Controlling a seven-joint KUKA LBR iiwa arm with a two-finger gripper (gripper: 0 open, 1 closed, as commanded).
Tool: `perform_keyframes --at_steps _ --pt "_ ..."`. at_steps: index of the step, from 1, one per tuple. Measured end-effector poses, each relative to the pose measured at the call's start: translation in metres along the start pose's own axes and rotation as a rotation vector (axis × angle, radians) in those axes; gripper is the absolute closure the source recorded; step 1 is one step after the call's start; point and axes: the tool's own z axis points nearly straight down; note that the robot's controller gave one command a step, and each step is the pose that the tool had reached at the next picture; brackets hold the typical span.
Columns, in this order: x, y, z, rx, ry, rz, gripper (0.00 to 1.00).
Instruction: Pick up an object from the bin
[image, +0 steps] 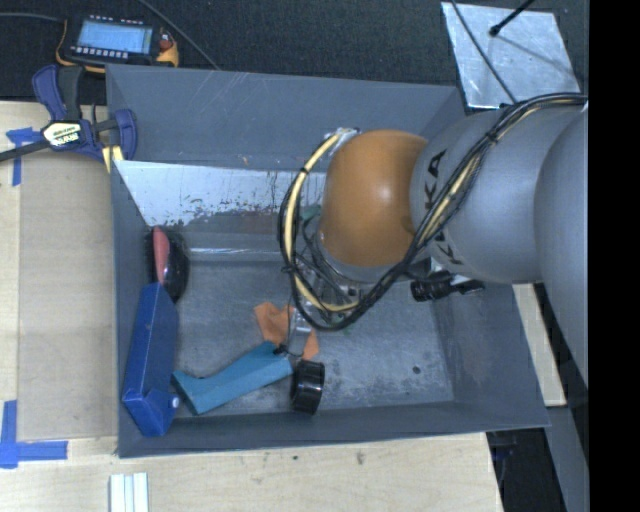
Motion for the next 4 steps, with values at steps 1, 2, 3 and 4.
perform_keyframes --at_steps 1,2,3,4 --pt "0.021 0.004 0.012 0.004 0.005 -0.032 0.00" --pt "0.046 -0.016 0.082 0.005 0.019 -0.026 1.00" --pt "0.046 -0.016 0.082 0.005 0.017 -0.024 1.00" --pt "0.026 -0.014 0.062 0.004 0.004 -0.032 1.00"
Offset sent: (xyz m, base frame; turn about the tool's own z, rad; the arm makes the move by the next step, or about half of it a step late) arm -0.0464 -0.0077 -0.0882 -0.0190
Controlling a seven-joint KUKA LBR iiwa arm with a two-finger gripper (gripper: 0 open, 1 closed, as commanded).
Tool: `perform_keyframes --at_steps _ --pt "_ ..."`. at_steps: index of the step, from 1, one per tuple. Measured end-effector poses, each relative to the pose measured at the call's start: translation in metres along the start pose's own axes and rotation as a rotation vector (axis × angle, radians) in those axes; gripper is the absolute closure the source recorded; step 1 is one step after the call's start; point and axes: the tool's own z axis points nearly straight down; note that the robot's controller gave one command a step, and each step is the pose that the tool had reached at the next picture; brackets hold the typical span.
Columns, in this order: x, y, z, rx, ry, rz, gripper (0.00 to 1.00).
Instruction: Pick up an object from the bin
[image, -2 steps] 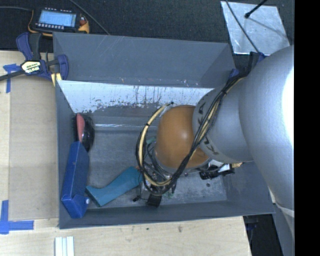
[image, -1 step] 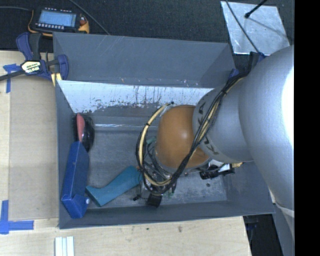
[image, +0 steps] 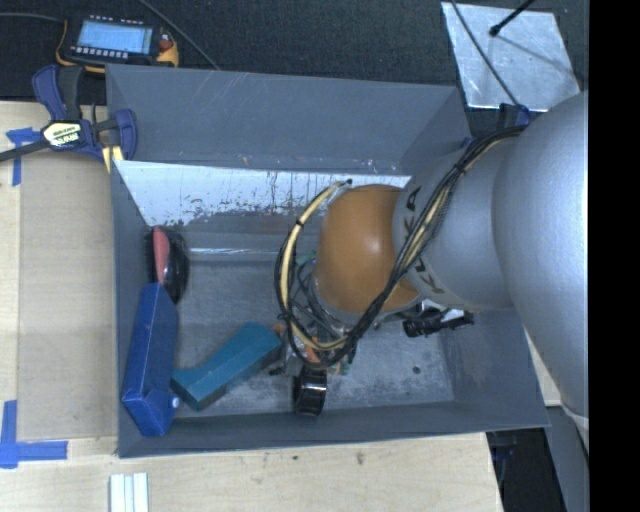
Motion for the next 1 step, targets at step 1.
perform_keyframes --at_steps 1 --pt "-0.0015 -0.0034 -0.0105 -0.001 -0.004 -0.002 1.00"
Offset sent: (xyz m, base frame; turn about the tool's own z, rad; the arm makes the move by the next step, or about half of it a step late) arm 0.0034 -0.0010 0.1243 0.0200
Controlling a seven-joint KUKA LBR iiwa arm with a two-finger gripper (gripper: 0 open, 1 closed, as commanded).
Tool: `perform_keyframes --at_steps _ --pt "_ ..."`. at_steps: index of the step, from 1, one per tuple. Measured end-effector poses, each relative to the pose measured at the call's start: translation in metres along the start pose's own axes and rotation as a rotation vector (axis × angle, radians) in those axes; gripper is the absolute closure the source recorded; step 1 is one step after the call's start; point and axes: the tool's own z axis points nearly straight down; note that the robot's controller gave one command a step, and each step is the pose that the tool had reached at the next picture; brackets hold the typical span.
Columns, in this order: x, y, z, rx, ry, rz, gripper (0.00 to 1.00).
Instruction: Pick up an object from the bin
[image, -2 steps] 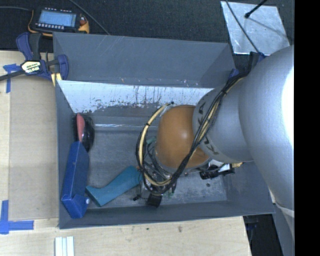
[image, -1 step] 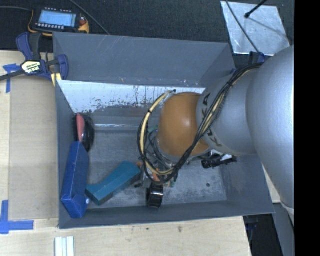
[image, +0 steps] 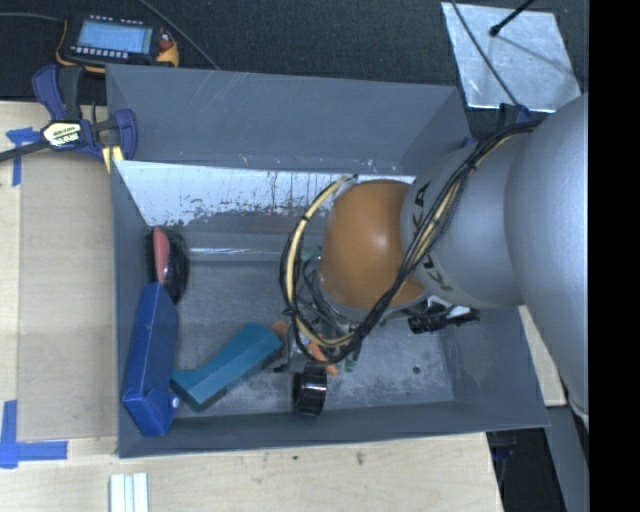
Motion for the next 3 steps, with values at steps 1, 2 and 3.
perform_keyframes --at_steps 1,2,3 --pt "0.001 0.000 -0.046 0.002 0.008 0.008 1.00" --pt "-0.025 0.000 -0.060 -0.004 -0.010 0.006 1.00" --pt "0.010 -0.019 -0.051 0.000 0.001 -0.002 0.00"
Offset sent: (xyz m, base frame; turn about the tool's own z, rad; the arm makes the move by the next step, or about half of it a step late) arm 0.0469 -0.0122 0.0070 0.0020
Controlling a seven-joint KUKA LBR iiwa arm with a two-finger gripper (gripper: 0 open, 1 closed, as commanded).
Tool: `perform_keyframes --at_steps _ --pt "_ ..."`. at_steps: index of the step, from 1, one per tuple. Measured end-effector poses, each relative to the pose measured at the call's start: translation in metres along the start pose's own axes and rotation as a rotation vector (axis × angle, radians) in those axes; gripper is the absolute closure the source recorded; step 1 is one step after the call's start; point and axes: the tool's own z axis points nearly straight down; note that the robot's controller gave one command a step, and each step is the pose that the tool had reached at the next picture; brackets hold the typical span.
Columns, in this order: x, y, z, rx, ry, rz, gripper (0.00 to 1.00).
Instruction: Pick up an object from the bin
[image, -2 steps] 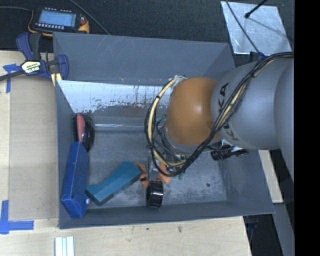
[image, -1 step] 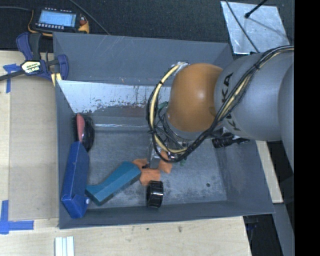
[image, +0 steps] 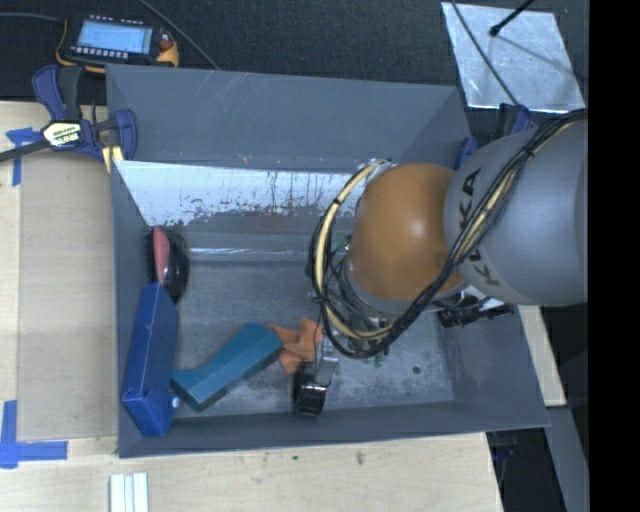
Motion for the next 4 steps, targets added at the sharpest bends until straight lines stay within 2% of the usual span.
perform_keyframes --at_steps 1,2,3,4 --pt "0.000 0.000 0.000 0.000 0.000 0.000 0.00" --pt "-0.021 0.011 0.050 -0.005 -0.009 0.058 0.00" --pt "-0.030 -0.026 0.087 0.000 -0.002 -0.026 1.00" --pt "-0.030 -0.026 0.088 0.000 -0.002 -0.026 1.00"
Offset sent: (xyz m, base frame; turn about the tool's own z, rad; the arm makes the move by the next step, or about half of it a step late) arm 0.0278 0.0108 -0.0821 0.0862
